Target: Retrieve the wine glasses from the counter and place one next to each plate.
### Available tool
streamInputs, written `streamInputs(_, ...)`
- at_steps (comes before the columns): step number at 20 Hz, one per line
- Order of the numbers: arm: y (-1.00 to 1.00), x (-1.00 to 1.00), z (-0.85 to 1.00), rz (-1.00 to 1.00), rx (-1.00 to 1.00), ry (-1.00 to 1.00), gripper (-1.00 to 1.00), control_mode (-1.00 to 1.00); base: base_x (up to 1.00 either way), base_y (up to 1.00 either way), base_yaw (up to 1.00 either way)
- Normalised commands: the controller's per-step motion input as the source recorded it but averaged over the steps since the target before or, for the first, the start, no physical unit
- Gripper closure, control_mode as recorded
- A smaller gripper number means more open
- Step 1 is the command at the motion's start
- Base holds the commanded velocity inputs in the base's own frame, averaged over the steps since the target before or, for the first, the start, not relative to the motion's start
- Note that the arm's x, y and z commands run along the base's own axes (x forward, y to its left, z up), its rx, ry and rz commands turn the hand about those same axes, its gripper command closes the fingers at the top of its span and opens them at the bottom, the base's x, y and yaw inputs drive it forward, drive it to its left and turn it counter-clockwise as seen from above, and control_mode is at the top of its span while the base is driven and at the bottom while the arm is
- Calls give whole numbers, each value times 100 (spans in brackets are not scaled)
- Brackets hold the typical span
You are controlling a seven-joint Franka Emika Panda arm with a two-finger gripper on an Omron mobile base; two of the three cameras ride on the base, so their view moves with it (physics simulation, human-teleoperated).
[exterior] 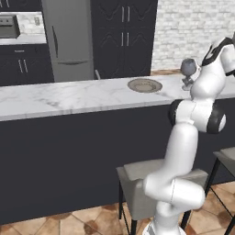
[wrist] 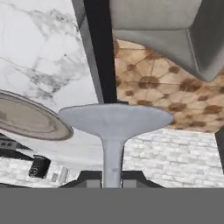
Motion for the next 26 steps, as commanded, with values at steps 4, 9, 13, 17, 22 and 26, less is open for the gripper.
streamInputs(4,60,-97,-18,-8,-3,-70,100,-100,0,0,0)
streamInputs(9,0,2,35,-16,13,-23,100,-100,0,0,0)
streamInputs(13,-13,35,67,-13,28,0,100,-100,0,0,0)
streamInputs(17,-20,42,45,-10,17,0,100,-100,0,0,0)
streamInputs(22,-36,40,10,0,2,0,100,-100,0,0,0)
streamInputs(26,-11,34,0,0,0,0,100,-100,0,0,0)
